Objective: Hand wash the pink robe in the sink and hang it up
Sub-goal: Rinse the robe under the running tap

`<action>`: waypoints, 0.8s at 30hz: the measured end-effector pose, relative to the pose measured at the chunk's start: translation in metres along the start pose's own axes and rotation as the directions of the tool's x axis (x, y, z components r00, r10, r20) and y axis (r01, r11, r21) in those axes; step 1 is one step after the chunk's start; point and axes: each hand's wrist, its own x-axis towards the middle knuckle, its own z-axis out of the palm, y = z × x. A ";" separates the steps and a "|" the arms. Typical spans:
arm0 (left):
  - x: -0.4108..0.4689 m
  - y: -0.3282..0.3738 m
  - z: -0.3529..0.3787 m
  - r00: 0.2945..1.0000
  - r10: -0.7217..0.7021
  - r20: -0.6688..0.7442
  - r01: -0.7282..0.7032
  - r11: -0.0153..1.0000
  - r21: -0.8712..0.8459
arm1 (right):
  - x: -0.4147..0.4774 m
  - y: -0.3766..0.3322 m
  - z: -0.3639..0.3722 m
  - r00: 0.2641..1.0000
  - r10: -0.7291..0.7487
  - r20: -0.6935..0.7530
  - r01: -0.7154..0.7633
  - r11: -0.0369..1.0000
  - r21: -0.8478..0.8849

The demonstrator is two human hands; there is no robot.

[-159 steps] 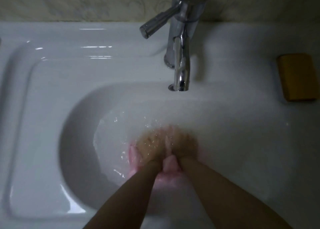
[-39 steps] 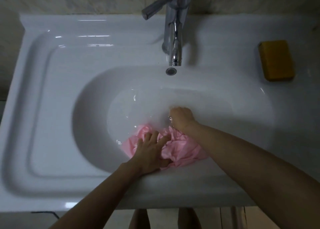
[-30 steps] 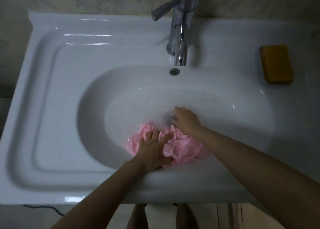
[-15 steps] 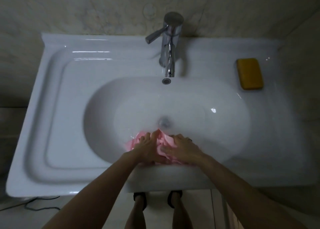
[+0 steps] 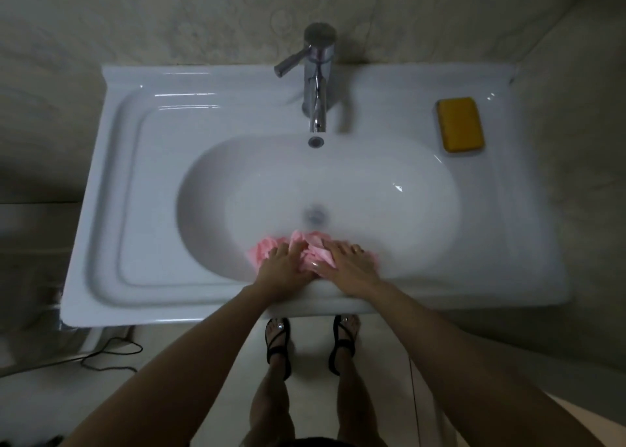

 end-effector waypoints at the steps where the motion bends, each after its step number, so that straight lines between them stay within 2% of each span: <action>1: -0.004 0.000 -0.002 1.000 0.014 0.012 -0.014 1.000 0.002 | -0.002 0.002 -0.001 1.000 -0.012 0.029 0.012 1.000 0.003; 4: -0.013 -0.010 -0.006 0.990 0.080 0.115 -0.089 0.993 0.076 | -0.014 0.004 -0.017 0.984 -0.107 0.145 0.109 0.994 0.000; 6: -0.022 -0.014 -0.012 0.972 0.107 0.210 -0.139 0.980 0.143 | -0.024 0.008 -0.028 0.947 -0.189 0.260 0.195 0.981 0.003; 9: -0.033 -0.013 -0.015 0.959 0.113 0.258 -0.175 0.957 0.231 | -0.031 0.011 -0.029 0.912 -0.153 0.380 0.211 0.971 -0.115; 12: -0.036 -0.006 -0.010 0.972 0.120 0.203 -0.180 0.933 0.310 | -0.033 0.002 -0.018 0.938 -0.114 0.329 0.193 0.956 -0.220; 14: -0.035 -0.002 -0.012 0.973 0.106 0.207 -0.171 0.929 0.329 | -0.035 -0.001 -0.016 0.954 -0.114 0.276 0.180 0.958 -0.225; 24: -0.032 0.000 -0.013 0.968 0.055 0.244 -0.138 0.932 0.335 | -0.031 -0.003 -0.019 0.951 -0.082 0.299 0.150 0.966 -0.212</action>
